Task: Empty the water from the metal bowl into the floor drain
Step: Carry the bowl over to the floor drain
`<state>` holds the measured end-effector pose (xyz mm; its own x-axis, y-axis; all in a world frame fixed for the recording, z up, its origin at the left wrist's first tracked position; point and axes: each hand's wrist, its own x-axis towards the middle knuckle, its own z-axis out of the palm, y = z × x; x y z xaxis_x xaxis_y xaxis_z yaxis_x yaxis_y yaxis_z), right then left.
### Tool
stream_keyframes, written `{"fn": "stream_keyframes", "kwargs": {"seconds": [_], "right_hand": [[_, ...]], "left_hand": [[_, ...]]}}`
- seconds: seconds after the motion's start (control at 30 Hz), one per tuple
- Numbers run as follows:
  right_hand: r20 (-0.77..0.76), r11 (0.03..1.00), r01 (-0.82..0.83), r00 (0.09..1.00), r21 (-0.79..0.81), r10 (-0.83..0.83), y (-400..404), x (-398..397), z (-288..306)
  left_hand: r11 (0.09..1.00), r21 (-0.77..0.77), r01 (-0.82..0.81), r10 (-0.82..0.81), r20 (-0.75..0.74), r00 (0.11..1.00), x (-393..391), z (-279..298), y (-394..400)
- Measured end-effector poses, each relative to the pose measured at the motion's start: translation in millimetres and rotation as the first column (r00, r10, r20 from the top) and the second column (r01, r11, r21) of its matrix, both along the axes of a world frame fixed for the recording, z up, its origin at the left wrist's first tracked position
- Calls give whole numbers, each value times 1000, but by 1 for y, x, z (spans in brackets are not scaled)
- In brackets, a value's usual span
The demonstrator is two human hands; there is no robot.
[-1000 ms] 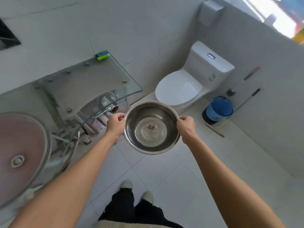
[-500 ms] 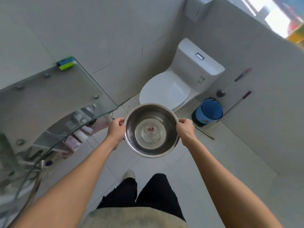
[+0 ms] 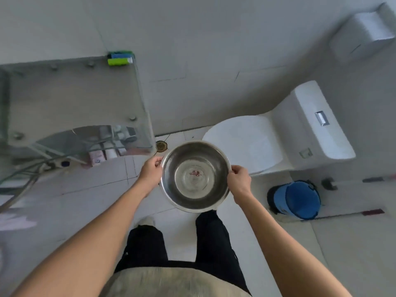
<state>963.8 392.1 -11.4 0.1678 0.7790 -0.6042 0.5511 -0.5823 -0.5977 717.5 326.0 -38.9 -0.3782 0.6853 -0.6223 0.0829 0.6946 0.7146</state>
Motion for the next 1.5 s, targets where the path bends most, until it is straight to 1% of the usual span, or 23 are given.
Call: {"fn": "stream_keyframes", "kwargs": {"seconds": [0.23,0.37,0.43,0.63,0.83,0.97,1.07,1.2,1.33,1.43,1.5], "right_hand": [[2,966,-260,966,-13,260,64,-1,-45],[12,926,-374,927,-42,375,83,-11,-81],[21,911,-406,913,-65,408,85,-20,-102],[16,853,-516,855,-84,519,94,-48,-189],[-15,821,-567,823,-71,568,91,-77,-291],[-27,815,-575,818,-75,574,101,-96,-367],[-32,811,-577,816,-98,577,113,-106,-410],[-28,783,-612,790,-113,613,129,-126,-479],[-13,777,-620,782,-110,623,150,-149,-534],[-10,753,-645,761,-131,649,164,-159,-561],[-11,756,-640,764,-132,645,173,-170,-585]], "left_hand": [[973,-46,-226,225,-29,974,22,-47,7],[951,-58,-303,301,-43,953,19,-82,3],[941,-64,-332,329,-53,943,14,-101,-1],[922,-68,-380,375,-74,924,-4,-185,-13],[890,-75,-449,440,-113,891,-21,-281,-23],[888,-63,-456,449,-101,888,-33,-351,-24],[878,-52,-475,471,-81,879,-38,-391,-20],[874,-44,-484,480,-74,874,-52,-459,-9],[880,-59,-472,469,-62,881,-71,-520,9],[907,-75,-414,410,-61,910,-85,-547,21],[912,-75,-403,399,-69,914,-99,-567,30]]}}
